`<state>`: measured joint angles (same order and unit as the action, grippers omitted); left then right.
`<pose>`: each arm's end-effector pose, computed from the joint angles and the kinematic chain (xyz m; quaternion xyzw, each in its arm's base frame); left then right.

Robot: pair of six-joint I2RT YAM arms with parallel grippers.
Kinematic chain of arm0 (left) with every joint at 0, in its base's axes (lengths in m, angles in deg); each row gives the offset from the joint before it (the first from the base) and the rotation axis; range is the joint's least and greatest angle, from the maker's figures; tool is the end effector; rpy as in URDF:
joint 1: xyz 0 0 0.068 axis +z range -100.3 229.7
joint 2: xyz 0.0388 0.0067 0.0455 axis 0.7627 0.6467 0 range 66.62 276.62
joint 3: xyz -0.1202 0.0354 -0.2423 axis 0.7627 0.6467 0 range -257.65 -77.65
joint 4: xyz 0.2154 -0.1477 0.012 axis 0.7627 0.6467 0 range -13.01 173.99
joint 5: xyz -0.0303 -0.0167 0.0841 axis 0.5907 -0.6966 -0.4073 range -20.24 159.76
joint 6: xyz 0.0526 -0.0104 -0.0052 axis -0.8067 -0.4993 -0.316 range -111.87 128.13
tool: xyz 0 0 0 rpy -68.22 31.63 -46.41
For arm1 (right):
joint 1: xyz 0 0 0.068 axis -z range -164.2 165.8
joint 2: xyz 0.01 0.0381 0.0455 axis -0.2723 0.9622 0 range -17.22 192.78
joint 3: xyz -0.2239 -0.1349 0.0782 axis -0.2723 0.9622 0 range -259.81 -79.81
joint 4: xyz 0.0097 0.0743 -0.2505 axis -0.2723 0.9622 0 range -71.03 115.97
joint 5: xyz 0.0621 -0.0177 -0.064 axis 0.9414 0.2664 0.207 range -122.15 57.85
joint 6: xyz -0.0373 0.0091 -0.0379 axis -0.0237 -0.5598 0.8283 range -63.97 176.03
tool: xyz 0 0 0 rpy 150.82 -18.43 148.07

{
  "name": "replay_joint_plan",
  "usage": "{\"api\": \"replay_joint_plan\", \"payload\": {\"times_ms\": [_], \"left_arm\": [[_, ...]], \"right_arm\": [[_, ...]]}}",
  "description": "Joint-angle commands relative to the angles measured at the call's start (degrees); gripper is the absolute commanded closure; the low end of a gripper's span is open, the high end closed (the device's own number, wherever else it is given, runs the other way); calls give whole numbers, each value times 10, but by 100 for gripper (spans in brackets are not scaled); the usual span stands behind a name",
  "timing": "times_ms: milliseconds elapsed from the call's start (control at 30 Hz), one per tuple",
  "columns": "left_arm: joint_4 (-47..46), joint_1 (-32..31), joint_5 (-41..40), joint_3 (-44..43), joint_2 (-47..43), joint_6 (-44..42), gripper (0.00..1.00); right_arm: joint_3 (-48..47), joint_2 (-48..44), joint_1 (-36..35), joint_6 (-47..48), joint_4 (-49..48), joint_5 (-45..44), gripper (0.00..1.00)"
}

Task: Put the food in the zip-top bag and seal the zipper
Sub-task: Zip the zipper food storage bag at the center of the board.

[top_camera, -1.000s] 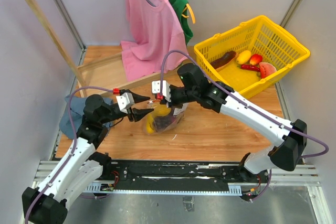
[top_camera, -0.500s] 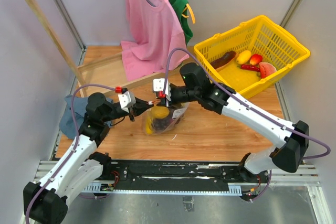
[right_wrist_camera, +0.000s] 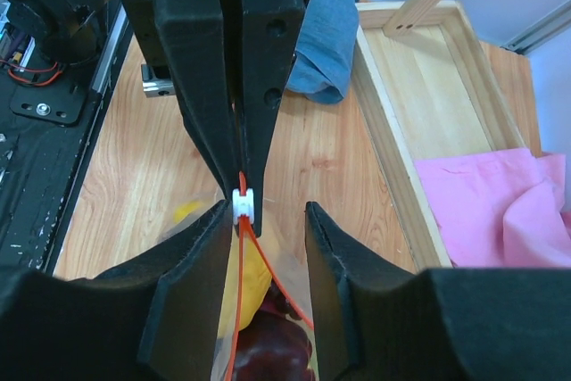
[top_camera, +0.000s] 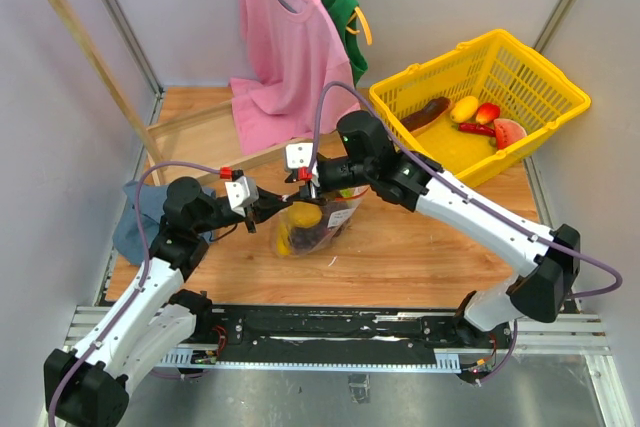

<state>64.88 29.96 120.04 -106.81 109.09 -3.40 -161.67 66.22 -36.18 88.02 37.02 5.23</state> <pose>0.1547 -0.0846 0.2918 0.4606 0.5427 -0.3481 0.6101 0.1879 0.2755 0.3946 -0.6552 0.4519 0.3526 0.4922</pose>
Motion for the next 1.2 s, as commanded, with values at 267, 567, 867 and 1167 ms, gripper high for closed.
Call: {"api": "replay_joint_plan", "payload": {"times_ms": [267, 567, 867, 1167], "left_arm": [[-8, -5, 7, -7, -14, -11, 100], [-5, -5, 9, -7, -18, -15, 100], [-5, -5, -9, -6, -21, -13, 100], [-15, -5, -30, -5, -25, -4, 100]], "right_arm": [[-37, 29, -14, 34, 36, 50, 64], [-41, 44, -14, 42, 50, 15, 84], [-13, 10, -9, 68, 65, -47, 99], [14, -24, 17, 71, 88, -78, 99]]}}
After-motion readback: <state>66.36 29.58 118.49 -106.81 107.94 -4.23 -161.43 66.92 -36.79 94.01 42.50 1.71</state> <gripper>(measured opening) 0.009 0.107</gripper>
